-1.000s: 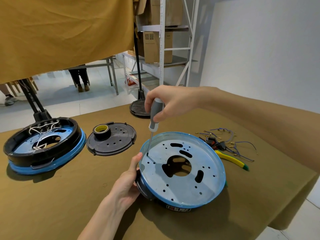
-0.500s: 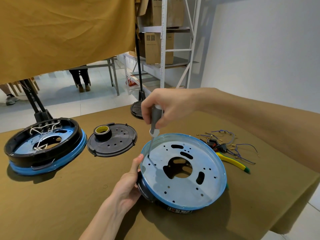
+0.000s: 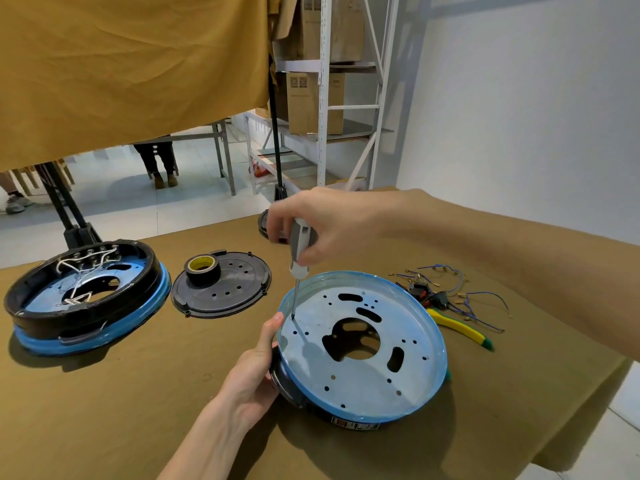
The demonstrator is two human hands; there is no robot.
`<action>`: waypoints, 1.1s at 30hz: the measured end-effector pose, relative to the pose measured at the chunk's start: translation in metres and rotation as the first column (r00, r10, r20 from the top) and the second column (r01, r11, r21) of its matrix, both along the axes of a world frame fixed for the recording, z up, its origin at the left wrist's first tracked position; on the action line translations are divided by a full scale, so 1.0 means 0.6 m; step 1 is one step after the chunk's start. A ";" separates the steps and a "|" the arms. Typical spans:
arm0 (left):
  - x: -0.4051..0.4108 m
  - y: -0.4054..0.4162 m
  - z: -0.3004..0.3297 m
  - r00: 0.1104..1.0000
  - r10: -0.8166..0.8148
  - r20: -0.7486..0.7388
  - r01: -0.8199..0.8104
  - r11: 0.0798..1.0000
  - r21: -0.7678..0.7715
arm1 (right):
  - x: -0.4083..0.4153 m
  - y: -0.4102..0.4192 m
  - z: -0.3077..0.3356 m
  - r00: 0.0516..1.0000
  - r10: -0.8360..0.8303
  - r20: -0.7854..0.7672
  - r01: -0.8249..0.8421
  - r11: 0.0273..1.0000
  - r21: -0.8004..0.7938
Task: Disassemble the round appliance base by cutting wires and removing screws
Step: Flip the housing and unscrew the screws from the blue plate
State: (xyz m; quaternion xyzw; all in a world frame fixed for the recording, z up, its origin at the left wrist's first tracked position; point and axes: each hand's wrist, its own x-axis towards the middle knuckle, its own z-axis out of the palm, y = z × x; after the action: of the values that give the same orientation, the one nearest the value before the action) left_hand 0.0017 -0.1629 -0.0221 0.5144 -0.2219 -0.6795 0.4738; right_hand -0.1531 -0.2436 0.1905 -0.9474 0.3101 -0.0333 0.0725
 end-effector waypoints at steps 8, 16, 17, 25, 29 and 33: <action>0.001 -0.001 -0.004 1.000 0.023 0.007 -0.023 1.000 0.007 | 0.006 -0.010 0.011 0.998 -0.056 -0.012 0.056 0.998 -0.014; 0.000 -0.001 -0.004 1.000 0.003 0.020 -0.003 1.000 -0.005 | 0.019 -0.018 -0.005 0.934 -0.342 -0.106 0.292 0.898 -0.330; 0.000 -0.001 -0.004 1.000 0.000 0.022 0.000 1.000 -0.005 | 0.019 -0.025 -0.009 0.939 -0.327 -0.108 0.275 0.902 -0.333; 0.000 -0.002 -0.005 0.999 0.008 0.033 -0.007 1.000 -0.014 | -0.004 -0.015 0.007 1.000 -0.021 0.006 0.019 0.979 0.202; 0.000 0.001 -0.003 0.999 0.011 0.036 -0.010 1.000 -0.021 | 0.011 -0.011 -0.016 0.925 -0.340 -0.166 0.254 0.882 -0.396; 0.000 0.002 -0.003 0.999 0.008 0.043 -0.007 1.000 -0.024 | 0.008 -0.019 -0.009 0.991 -0.130 -0.028 0.125 0.984 -0.125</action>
State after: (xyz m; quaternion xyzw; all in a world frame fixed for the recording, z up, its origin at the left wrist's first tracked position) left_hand 0.0015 -0.1617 -0.0237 0.5241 -0.2383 -0.6638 0.4775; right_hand -0.1484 -0.2552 0.1850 -0.9287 0.3686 -0.0399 0.0060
